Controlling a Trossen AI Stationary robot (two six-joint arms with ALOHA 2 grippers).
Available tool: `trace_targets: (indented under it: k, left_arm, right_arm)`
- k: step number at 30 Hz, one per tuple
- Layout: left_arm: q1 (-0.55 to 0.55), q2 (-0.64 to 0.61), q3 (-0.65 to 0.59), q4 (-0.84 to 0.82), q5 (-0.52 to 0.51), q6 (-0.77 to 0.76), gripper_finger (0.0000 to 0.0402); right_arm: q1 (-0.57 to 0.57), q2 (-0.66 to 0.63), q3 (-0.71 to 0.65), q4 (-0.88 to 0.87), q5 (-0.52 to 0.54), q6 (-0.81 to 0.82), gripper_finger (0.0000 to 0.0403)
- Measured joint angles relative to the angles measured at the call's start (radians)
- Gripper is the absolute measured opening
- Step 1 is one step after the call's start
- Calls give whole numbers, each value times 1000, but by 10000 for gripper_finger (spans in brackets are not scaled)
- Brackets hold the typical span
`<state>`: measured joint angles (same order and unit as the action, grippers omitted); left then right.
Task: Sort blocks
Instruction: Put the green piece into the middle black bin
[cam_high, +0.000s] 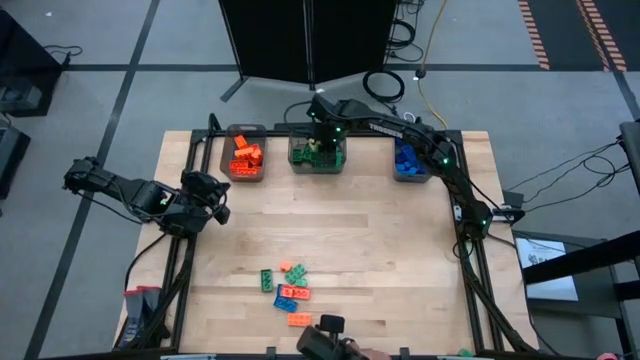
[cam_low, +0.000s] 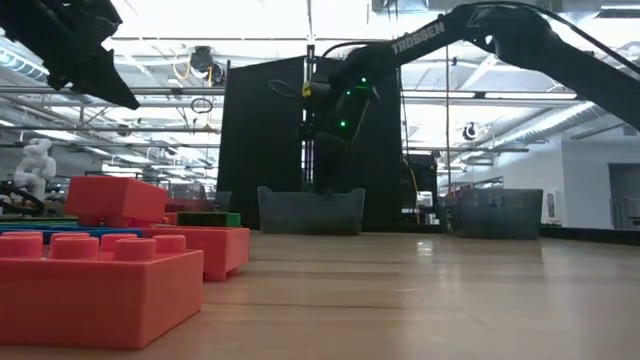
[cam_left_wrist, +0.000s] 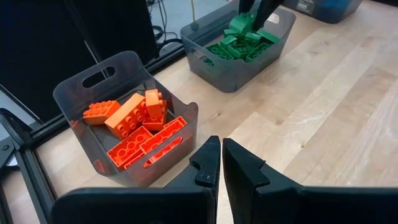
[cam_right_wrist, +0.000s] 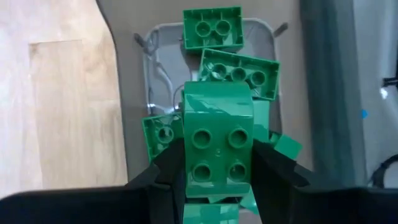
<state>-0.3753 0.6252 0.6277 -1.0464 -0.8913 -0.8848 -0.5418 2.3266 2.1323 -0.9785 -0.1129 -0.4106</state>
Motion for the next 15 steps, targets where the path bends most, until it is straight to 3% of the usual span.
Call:
trace_targets:
  k: [15]
  left_arm:
    - [0, 0, 0, 16, -27, -1, 23]
  right_arm:
    - [-27, 11, -1, 1, -47, -23, 120]
